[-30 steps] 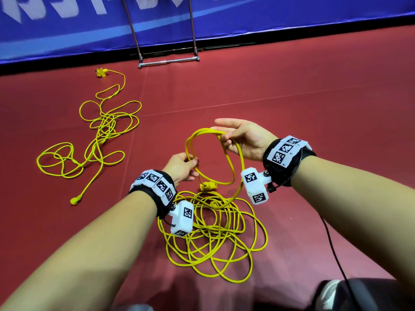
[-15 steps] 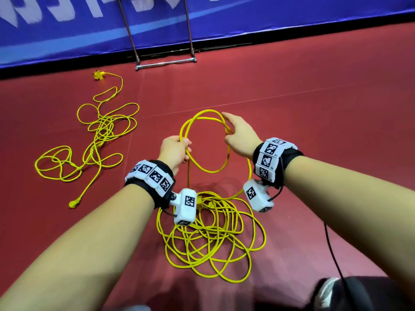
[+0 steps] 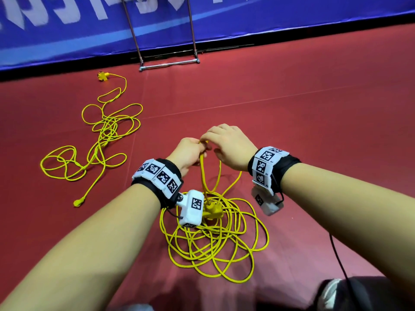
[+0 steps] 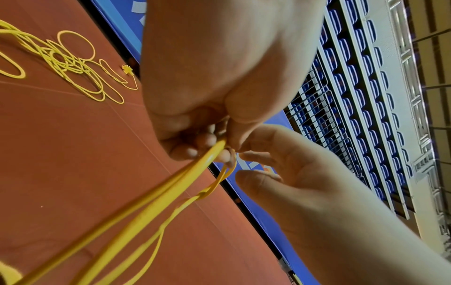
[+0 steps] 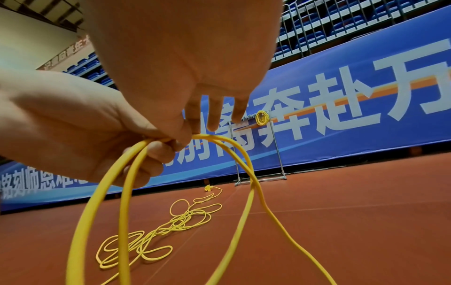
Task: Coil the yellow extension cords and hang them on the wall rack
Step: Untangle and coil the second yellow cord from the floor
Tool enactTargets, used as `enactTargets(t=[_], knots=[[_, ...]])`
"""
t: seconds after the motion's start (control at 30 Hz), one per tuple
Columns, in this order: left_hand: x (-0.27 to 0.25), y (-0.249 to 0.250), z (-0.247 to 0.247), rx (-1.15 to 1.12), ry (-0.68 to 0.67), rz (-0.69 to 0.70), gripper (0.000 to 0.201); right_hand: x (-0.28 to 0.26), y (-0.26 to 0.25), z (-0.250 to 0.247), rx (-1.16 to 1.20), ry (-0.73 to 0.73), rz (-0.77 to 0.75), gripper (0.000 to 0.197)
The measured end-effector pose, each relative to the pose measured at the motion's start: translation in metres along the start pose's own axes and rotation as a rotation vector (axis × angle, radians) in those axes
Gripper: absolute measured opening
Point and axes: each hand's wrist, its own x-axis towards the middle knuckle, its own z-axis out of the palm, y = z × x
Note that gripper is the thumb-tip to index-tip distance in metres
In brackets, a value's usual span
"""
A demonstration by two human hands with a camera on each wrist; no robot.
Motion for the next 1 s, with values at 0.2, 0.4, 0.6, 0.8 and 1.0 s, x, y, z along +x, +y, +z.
enactTargets(t=[0.2, 0.4, 0.6, 0.8, 1.0], knots=[[0.000, -0.001, 0.012, -0.051, -0.073, 0.002, 0.032, 0.002, 0.005, -0.005, -0.061, -0.007, 0.055, 0.031], [0.002, 0.001, 0.006, -0.011, -0.011, -0.018, 0.027, 0.002, 0.009, -0.009, 0.120, -0.026, 0.218, 0.017], [0.005, -0.017, -0.008, 0.051, 0.099, -0.100, 0.026, 0.013, 0.017, -0.025, 0.497, 0.074, 0.306, 0.005], [0.006, -0.042, -0.024, 0.149, 0.058, -0.111, 0.024, 0.023, 0.007, -0.036, 1.101, 0.276, 0.518, 0.016], [0.005, -0.047, -0.023, 0.241, -0.005, -0.088, 0.027, 0.022, 0.023, -0.026, 0.902, 0.305, 0.700, 0.019]])
